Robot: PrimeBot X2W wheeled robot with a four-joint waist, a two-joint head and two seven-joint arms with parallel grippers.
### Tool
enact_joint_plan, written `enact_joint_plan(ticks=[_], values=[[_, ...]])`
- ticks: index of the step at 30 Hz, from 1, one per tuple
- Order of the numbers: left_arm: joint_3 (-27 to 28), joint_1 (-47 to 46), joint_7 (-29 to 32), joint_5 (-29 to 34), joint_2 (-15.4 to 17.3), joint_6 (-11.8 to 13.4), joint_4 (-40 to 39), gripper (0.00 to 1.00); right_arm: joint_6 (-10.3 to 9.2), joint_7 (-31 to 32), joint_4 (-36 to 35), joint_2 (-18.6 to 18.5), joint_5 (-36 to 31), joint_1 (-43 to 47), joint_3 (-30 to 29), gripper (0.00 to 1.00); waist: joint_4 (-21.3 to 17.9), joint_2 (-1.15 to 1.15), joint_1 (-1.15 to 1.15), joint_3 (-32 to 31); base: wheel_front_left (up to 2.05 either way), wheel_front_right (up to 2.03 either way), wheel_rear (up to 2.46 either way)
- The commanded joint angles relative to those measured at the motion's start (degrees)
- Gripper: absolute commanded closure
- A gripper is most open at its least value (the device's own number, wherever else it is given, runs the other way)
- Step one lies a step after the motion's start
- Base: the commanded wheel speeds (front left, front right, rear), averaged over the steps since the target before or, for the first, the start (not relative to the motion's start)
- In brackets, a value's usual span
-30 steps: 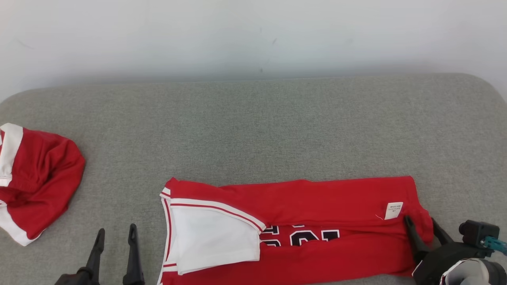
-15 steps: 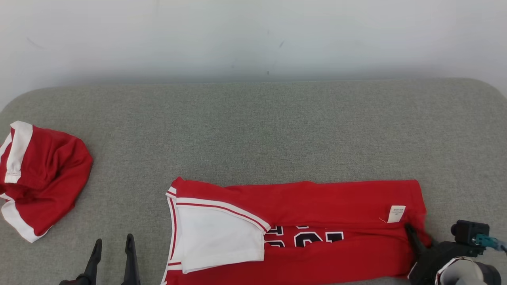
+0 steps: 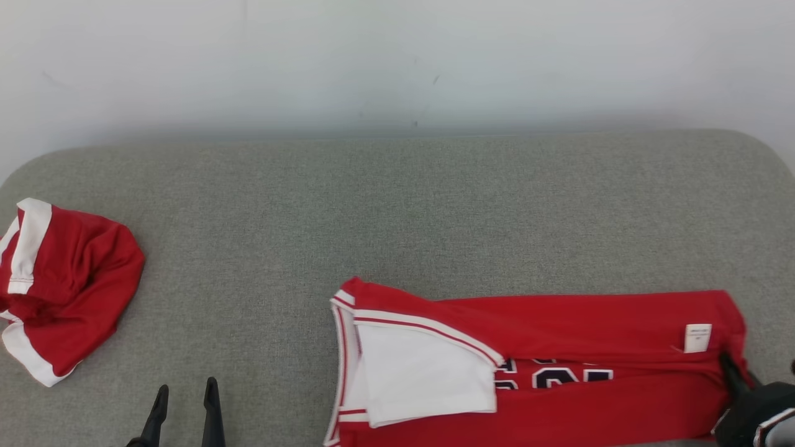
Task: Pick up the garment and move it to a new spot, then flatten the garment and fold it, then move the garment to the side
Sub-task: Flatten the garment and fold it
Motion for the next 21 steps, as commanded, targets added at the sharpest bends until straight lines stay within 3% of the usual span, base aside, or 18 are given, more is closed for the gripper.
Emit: enact_joint_plan(ticks=[1,6,12,21], values=[[0.0,0.8,-0.2,-0.2,0.0,0.0,0.0,0.00,-0.18,-0.5,0.1,-0.8,0.6,0.5,-0.6,1.00,-0.1,0.00,0.00,-0.2,0.00,0.00,0.00],[0.2,1.5,-0.2,0.3,-0.1,0.4,-0.7,0.00,-0.17,-1.4,-2.3,-3.4,1.1,1.8,-2.8,1.00,-0.8,0.00,0.00,-1.1,0.00,0.00,0.00],[0.8,2.5,-0.2,0.2,-0.1,1.0,-1.0,0.00,-0.17,-1.5,-9.8,-1.9,-0.8,3.0,-3.3,1.00,-1.4,0.00,0.00,-2.1,0.00,0.00,0.00],[-0.5,2.9,-0.2,-0.2,-0.1,0.9,-0.3,0.00,-0.17,0.6,-22.6,3.0,-2.5,3.7,-1.5,1.00,-0.1,0.00,0.00,-2.9,0.00,0.00,0.00]])
